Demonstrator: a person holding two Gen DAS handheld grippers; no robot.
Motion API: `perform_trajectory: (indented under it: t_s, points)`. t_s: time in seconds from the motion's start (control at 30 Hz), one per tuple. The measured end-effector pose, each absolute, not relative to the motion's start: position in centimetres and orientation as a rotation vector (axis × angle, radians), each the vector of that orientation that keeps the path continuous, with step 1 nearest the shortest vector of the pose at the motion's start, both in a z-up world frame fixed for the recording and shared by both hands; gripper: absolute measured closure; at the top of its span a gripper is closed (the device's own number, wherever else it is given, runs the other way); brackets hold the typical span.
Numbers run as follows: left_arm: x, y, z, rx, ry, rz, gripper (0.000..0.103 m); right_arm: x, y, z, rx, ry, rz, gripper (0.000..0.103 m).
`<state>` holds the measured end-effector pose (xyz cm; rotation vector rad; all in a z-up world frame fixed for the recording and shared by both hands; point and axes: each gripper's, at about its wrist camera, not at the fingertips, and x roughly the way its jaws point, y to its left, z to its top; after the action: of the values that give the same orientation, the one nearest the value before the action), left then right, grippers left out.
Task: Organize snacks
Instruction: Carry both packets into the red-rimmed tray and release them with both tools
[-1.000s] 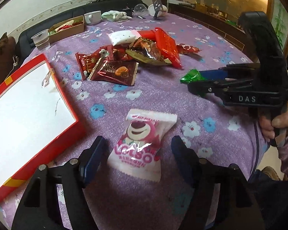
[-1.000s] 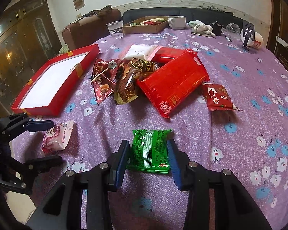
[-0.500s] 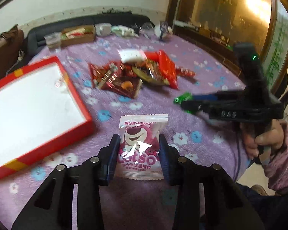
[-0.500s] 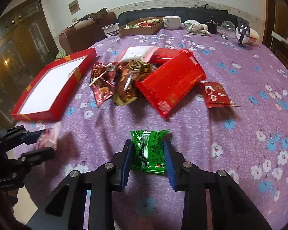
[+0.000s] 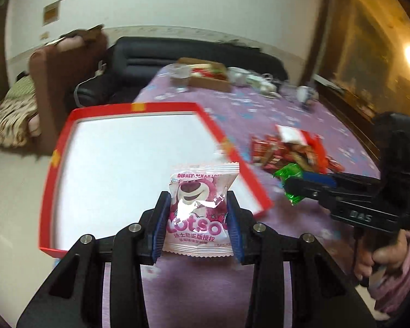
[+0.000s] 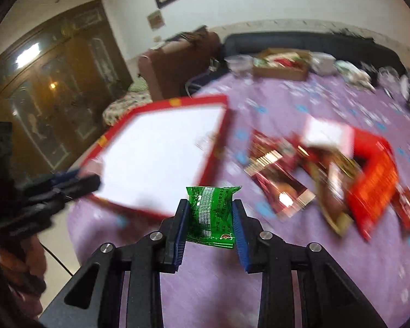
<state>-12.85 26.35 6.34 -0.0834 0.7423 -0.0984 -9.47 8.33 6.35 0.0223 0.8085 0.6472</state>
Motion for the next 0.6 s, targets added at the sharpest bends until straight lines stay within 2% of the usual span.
perform_trajectory:
  t_s: [0.23,0.47,0.6]
  points:
    - [-11.4,28.5,4.7,-0.099,0.769,0.021,0.064,-7.0,14.9,5.9,0.013,0.837,0.720,0.069]
    - [-12.7,30.2,4.5,-0.104,0.742,0.094,0.060,-5.5,16.4,4.2,0.041,0.908,0.750,0.066]
    - [-13.7,30.6,4.5,-0.123,0.736,0.093,0.060,-5.2,17.0,2.4,0.041,1.021,0.788,0.067]
